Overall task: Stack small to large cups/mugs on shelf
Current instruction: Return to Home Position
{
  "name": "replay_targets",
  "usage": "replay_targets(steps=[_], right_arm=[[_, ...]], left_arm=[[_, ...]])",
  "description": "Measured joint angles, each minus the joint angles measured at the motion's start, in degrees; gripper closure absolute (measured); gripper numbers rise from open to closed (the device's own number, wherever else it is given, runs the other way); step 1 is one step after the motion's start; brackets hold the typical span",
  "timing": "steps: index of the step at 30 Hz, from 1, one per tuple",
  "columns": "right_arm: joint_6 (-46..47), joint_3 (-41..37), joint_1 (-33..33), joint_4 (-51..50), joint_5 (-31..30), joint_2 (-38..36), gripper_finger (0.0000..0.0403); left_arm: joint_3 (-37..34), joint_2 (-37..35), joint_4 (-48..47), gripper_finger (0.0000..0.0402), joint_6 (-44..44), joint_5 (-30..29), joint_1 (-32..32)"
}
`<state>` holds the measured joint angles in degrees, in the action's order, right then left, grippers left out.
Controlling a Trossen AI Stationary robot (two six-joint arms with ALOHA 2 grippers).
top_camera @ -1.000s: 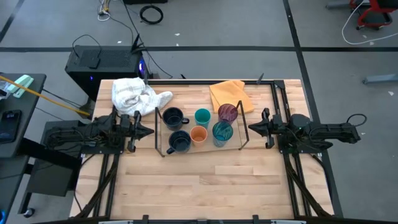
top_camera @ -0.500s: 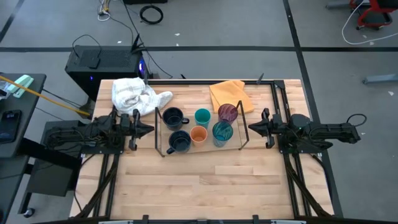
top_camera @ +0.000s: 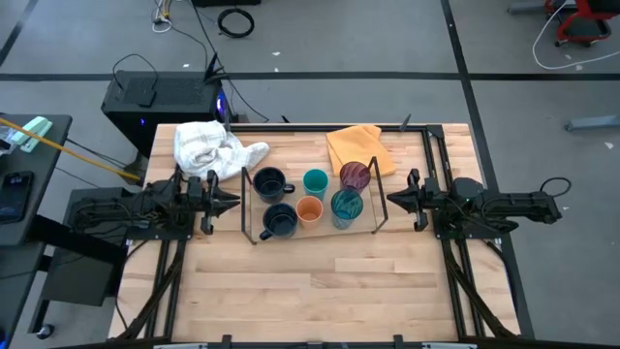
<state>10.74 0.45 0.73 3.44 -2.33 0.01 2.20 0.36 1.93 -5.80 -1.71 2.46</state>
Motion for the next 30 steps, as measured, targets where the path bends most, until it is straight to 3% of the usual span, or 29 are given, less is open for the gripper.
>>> replay_targets(steps=[30], right_arm=[[0.0, 0.0, 0.0, 0.0, 0.0, 0.0, 0.038]], left_arm=[[0.0, 0.0, 0.0, 0.0342, 0.0, 0.0, 0.0]])
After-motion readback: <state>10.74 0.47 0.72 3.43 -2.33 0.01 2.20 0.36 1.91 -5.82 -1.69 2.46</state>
